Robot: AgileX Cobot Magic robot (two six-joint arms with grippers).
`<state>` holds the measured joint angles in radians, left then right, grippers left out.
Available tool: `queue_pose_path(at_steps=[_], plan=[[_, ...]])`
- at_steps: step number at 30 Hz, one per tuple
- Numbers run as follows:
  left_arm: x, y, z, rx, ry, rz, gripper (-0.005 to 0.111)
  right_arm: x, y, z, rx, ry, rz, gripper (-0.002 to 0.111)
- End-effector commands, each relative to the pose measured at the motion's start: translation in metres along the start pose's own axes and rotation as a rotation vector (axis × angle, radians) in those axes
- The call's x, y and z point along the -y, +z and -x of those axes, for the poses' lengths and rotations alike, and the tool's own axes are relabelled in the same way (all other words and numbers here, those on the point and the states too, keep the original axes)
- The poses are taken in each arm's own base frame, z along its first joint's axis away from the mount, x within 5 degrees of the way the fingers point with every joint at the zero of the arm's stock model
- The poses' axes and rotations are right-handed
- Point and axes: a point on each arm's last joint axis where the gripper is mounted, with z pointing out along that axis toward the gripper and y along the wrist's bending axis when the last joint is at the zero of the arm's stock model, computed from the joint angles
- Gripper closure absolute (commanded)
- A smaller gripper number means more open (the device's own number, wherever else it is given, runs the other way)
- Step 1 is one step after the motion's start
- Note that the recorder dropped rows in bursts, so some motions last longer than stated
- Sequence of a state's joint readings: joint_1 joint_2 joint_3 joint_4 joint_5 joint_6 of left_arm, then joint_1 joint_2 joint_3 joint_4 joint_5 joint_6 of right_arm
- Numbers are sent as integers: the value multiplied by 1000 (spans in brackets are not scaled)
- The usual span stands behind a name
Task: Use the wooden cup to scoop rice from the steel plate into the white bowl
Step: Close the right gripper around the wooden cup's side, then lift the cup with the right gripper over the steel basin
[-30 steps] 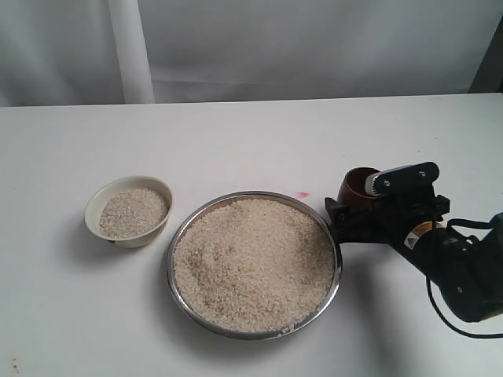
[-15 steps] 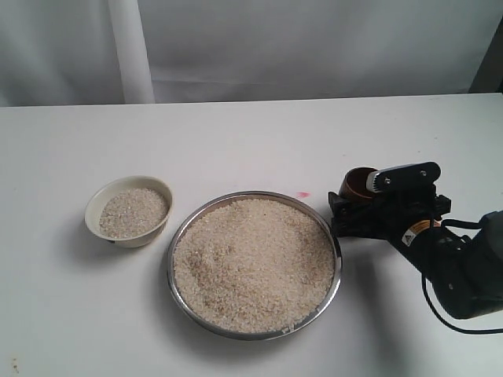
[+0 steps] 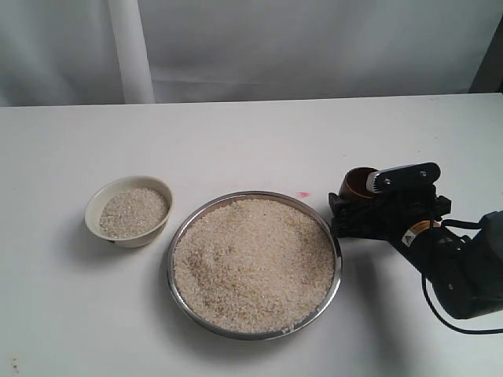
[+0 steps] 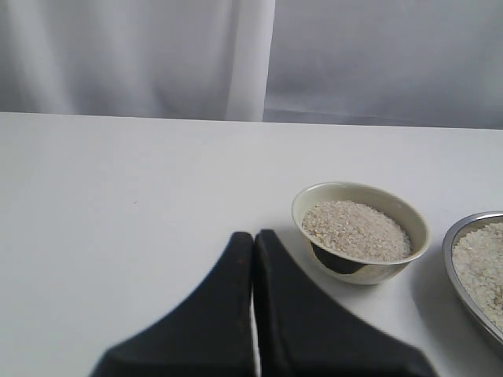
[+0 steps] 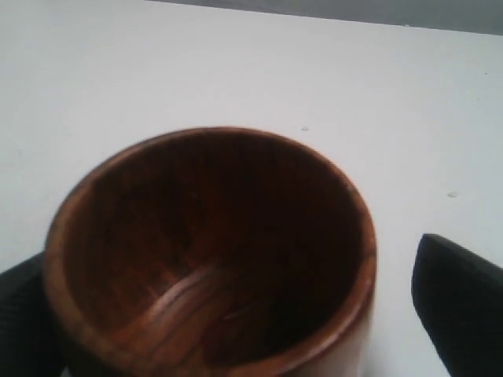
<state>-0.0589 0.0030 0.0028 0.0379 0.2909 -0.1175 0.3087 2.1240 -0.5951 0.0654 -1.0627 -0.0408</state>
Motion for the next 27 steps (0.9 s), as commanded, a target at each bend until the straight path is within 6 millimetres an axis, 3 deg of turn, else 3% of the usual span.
queue_pose_path(at_steps=[1, 11, 19, 24, 27], plan=[[0, 0, 2, 11, -8, -7, 107, 3, 0, -1, -9, 0, -9, 22], [0, 0, 2, 11, -10, -7, 107, 3, 0, -5, -54, 0, -7, 60], [0, 0, 2, 11, -10, -7, 107, 2, 0, -5, -54, -4, -1, 107], [0, 0, 2, 11, -8, -7, 107, 1, -2, 2, -72, -20, 16, 108], [0, 0, 2, 11, -8, -7, 107, 1, -16, 31, -122, -83, 35, 108]])
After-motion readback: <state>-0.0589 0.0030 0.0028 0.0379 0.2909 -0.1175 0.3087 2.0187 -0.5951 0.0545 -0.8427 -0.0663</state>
